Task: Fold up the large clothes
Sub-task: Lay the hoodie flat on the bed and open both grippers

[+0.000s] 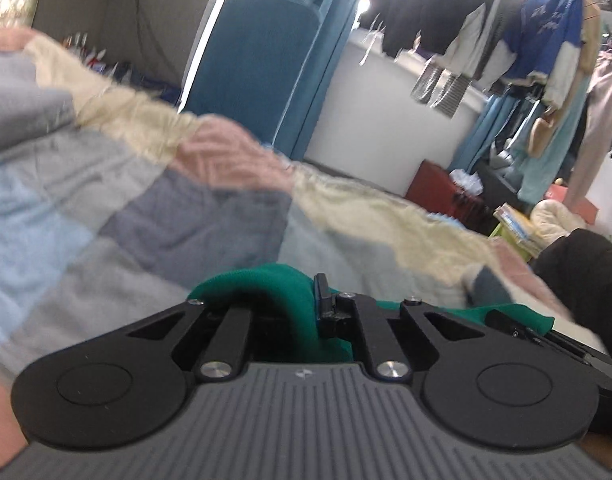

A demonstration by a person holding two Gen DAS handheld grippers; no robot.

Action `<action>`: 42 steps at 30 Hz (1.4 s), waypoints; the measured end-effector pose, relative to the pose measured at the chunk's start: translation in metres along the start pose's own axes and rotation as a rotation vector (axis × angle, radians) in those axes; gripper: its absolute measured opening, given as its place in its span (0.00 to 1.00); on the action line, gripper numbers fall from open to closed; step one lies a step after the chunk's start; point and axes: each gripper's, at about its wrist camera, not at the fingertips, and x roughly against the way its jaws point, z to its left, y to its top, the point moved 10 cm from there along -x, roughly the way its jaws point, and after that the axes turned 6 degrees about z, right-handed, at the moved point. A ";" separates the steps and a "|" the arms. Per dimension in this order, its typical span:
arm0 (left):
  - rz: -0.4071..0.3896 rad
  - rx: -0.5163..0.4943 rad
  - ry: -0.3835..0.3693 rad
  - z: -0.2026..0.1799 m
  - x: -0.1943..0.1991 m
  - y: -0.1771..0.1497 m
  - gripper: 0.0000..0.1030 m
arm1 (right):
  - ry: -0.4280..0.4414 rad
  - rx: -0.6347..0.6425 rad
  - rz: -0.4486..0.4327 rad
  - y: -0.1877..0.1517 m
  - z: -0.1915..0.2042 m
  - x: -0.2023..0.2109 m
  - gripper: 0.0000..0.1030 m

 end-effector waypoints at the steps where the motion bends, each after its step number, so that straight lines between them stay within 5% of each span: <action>1: 0.006 -0.001 0.005 0.003 -0.002 -0.002 0.10 | -0.001 0.000 0.010 -0.005 0.001 -0.004 0.11; 6: 0.019 0.001 0.008 0.000 0.012 -0.008 0.12 | 0.007 -0.014 0.003 -0.007 0.001 -0.001 0.12; 8: 0.035 0.003 0.006 -0.003 0.019 -0.007 0.36 | 0.021 -0.032 0.005 -0.005 0.002 0.007 0.13; 10: 0.049 0.001 -0.011 -0.012 0.034 -0.009 0.56 | 0.034 -0.050 0.015 -0.003 0.005 0.018 0.24; 11: 0.044 -0.007 -0.015 -0.017 0.046 -0.010 0.58 | 0.049 -0.052 0.017 -0.003 0.008 0.023 0.39; 13: 0.018 -0.033 -0.009 -0.025 0.069 -0.010 0.58 | 0.086 -0.047 0.003 -0.001 0.017 0.042 0.50; 22: -0.055 -0.099 -0.016 -0.062 0.203 -0.034 0.58 | 0.105 -0.017 -0.068 -0.001 0.060 0.160 0.50; 33: -0.079 -0.089 -0.040 -0.077 0.387 -0.124 0.58 | 0.106 -0.075 -0.041 -0.037 0.103 0.319 0.49; 42: -0.016 -0.104 -0.016 -0.062 0.434 -0.214 0.58 | 0.011 -0.124 0.062 -0.089 0.088 0.382 0.49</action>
